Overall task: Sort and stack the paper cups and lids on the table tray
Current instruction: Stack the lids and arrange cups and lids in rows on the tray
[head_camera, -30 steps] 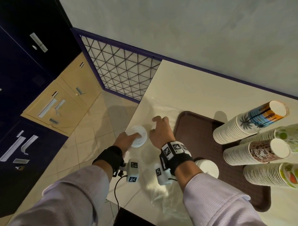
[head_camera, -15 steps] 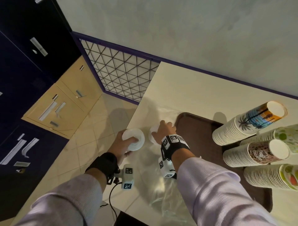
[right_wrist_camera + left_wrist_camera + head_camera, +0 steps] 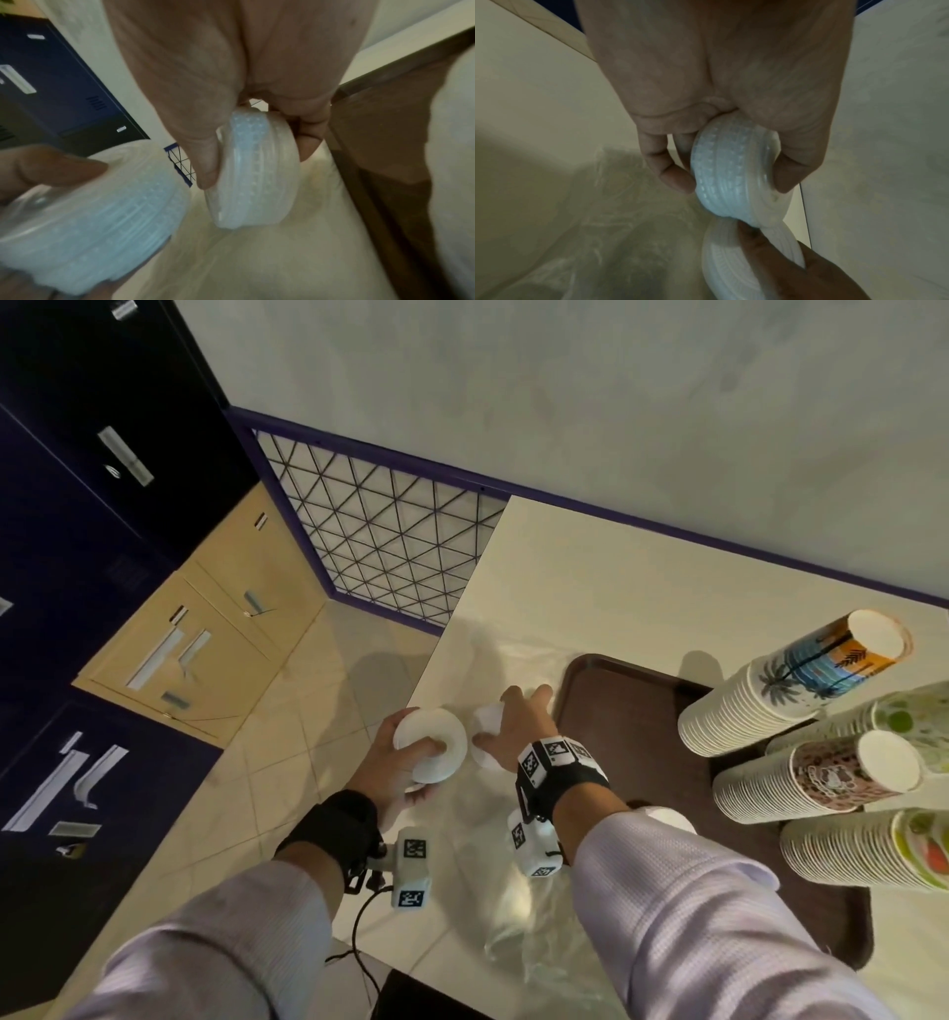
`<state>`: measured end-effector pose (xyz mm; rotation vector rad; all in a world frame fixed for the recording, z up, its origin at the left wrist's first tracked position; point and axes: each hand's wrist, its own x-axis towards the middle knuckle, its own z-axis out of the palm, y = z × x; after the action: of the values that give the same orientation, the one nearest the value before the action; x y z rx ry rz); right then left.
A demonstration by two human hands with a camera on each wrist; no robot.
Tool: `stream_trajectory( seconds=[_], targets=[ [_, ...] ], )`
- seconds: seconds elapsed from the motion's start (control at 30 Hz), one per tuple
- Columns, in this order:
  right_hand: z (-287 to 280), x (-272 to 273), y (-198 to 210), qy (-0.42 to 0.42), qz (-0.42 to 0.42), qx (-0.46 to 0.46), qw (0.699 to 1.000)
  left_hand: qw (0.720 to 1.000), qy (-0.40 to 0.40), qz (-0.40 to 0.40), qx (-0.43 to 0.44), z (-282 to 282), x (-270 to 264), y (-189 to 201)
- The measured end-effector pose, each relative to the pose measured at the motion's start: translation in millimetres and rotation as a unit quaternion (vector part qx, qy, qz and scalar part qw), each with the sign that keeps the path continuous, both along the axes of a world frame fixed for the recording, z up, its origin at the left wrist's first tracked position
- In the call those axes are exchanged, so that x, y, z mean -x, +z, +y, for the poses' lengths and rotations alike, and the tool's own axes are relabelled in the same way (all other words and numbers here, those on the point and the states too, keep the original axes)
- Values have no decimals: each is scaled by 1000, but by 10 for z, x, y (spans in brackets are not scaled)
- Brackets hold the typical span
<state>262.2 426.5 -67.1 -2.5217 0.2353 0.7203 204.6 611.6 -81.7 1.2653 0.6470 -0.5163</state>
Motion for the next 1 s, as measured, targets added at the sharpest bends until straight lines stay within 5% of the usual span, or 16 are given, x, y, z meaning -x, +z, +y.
stream_trajectory(
  seconds=[0.4,0.7,1.0],
  targets=[
    [-145,227,535,-98,-68,-222,968,997,10,-80,3,124,173,439],
    [-619,804,1105,-244,-184,-404,862,988,-29,-150,11,30,344,825],
    [-1455,1574,989,-341,-175,-424,821,977,-143,-154,22,-521,499,956]
  ],
)
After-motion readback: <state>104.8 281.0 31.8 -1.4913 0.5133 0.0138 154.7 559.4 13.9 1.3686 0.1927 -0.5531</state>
